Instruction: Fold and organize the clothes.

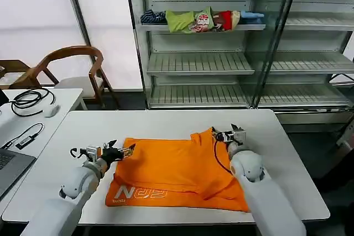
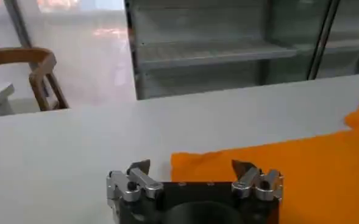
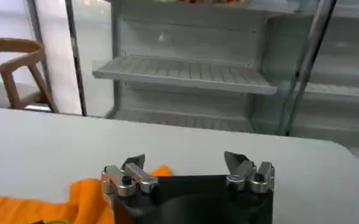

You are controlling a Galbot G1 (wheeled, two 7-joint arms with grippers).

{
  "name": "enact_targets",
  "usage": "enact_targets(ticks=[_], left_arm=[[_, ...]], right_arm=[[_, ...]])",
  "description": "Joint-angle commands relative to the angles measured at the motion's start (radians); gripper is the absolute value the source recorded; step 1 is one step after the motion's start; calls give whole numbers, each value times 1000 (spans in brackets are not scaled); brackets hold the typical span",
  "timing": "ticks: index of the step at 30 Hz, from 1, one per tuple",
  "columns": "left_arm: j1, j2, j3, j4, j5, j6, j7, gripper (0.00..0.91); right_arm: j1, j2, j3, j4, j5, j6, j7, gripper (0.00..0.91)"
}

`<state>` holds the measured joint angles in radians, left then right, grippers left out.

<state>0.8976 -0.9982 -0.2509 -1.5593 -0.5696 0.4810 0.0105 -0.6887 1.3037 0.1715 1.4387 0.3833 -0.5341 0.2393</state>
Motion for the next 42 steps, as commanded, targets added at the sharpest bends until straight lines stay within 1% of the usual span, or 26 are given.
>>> enact_targets(ticks=[1, 8, 23, 24, 25, 26, 27, 28, 32, 42], left_arm=[[-127, -20, 54, 181, 12, -13, 13, 907], [-131, -19, 51, 207, 19, -17, 27, 907], [-142, -31, 61, 219, 21, -17, 41, 907], [-142, -31, 61, 219, 23, -15, 40, 736], [-142, -31, 62, 219, 24, -13, 39, 474], [-141, -31, 62, 218, 26, -11, 40, 81], [-141, -30, 63, 216, 25, -11, 43, 30], [-139, -30, 63, 214, 25, -12, 43, 30], [-136, -31, 63, 210, 24, -12, 43, 30], [-120, -27, 63, 193, 24, -13, 51, 30]], right_arm=[[88, 70, -27, -188, -17, 18, 2, 907], [87, 80, -32, -217, -26, 21, -2, 907], [73, 74, -25, -208, -9, 19, -2, 907], [73, 74, -25, -208, -9, 19, -2, 907], [73, 74, -25, -208, -8, 19, -1, 907], [74, 76, -24, -210, -8, 19, -1, 615], [74, 77, -23, -212, -7, 19, -2, 302], [74, 77, -22, -212, -4, 20, -5, 0], [71, 78, -24, -206, 40, 15, -9, 0], [71, 82, -27, -205, 60, 11, -17, 0]])
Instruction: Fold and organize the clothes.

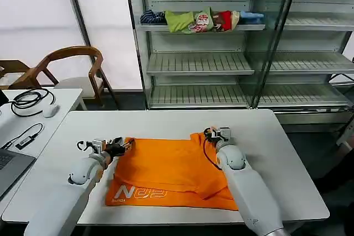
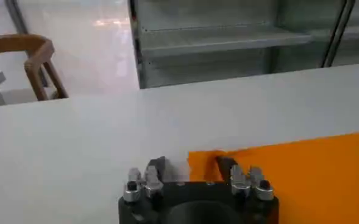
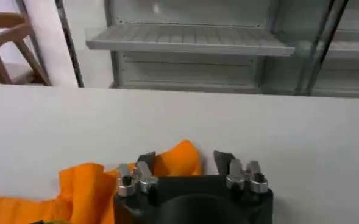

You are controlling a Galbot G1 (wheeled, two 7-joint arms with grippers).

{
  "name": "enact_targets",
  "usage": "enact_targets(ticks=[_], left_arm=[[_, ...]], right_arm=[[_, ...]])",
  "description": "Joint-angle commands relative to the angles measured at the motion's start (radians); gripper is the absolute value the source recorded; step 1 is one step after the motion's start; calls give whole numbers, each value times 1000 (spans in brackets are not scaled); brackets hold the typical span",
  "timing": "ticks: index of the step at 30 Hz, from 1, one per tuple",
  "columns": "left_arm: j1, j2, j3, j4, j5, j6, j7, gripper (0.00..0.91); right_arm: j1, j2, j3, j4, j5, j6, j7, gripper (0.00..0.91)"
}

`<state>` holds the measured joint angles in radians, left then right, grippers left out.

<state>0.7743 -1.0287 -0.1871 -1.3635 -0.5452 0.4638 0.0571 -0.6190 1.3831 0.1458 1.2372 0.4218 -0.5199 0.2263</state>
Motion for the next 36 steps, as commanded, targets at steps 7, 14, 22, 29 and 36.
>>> enact_targets(ticks=[7, 14, 22, 29, 36], left_arm=[[3, -1, 0, -3, 1, 3, 10, 30], [2, -5, -2, -13, -5, -9, 13, 30], [40, 15, -22, -86, -54, -19, 9, 30], [131, 34, -60, -189, -72, -19, 5, 30], [236, 48, -119, -285, -73, -22, 4, 30]], right_arm=[[-1, 5, 0, -6, 15, 3, -9, 0], [-14, -1, -2, 11, -4, 33, -25, 0], [-65, -49, -6, 154, 9, 28, -20, 0], [-147, -95, 16, 317, 43, 12, -5, 0], [-267, -144, 56, 473, 57, 6, -3, 0]])
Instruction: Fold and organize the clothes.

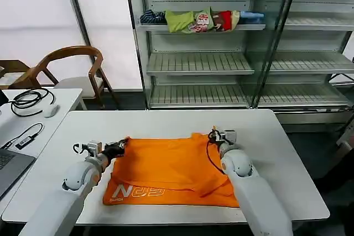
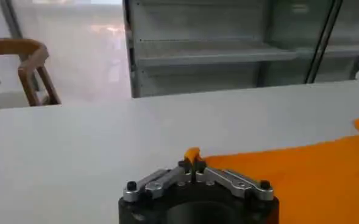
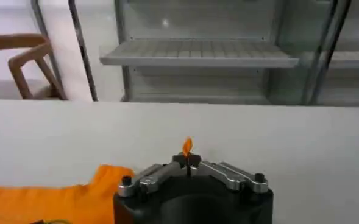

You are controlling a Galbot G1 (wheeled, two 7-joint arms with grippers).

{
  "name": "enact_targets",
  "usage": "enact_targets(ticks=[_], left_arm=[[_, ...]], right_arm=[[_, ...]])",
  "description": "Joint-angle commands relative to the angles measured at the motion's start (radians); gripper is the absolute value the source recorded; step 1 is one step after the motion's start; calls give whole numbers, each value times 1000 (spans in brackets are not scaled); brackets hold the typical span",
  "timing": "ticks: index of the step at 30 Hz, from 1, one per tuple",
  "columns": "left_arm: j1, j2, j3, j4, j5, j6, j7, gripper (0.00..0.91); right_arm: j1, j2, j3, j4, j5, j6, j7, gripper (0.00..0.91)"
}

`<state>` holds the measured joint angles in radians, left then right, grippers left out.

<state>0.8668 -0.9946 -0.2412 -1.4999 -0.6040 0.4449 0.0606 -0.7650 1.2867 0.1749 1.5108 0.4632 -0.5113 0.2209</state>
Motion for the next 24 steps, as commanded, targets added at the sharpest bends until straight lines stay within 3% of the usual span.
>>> enact_targets(ticks=[1, 24], left_arm=[[150, 15, -69, -153, -14, -4, 1, 30], [394, 26, -227, -355, -7, -15, 10, 30]], right_arm=[[-134, -51, 32, 213, 19, -3, 3, 0], [-423, -93, 97, 441, -53, 9, -1, 0]])
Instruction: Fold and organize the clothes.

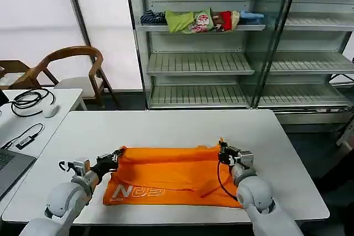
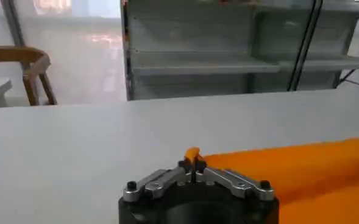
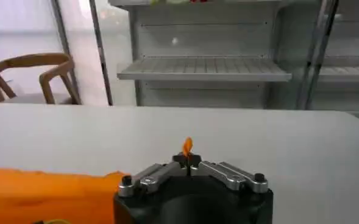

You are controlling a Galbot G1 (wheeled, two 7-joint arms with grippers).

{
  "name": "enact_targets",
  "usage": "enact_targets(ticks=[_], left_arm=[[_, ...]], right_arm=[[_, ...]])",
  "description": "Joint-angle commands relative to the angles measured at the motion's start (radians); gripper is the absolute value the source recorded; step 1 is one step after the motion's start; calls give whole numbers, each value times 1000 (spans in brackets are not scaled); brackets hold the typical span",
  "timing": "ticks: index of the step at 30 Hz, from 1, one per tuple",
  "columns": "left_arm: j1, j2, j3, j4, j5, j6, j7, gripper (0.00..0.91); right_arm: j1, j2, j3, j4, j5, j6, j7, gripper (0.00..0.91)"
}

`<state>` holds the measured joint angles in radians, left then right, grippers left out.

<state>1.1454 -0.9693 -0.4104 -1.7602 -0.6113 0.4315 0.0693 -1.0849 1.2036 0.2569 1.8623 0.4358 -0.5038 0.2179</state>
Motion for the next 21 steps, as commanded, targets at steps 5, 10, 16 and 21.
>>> enact_targets(ticks=[5, 10, 16, 21], left_arm=[[136, 3, -68, -106, 4, -3, 3, 30], [176, 8, -78, -144, 4, -2, 3, 30], [220, 9, -88, -165, 21, -6, 9, 30], [233, 9, -94, -164, 29, -10, 10, 30]], right_arm=[[-143, -14, 28, 142, -29, 0, 4, 0], [-188, -19, 39, 193, -33, -2, 7, 0], [-221, -24, 50, 214, -47, -3, 7, 0], [-249, -26, 56, 229, -52, -2, 9, 0]])
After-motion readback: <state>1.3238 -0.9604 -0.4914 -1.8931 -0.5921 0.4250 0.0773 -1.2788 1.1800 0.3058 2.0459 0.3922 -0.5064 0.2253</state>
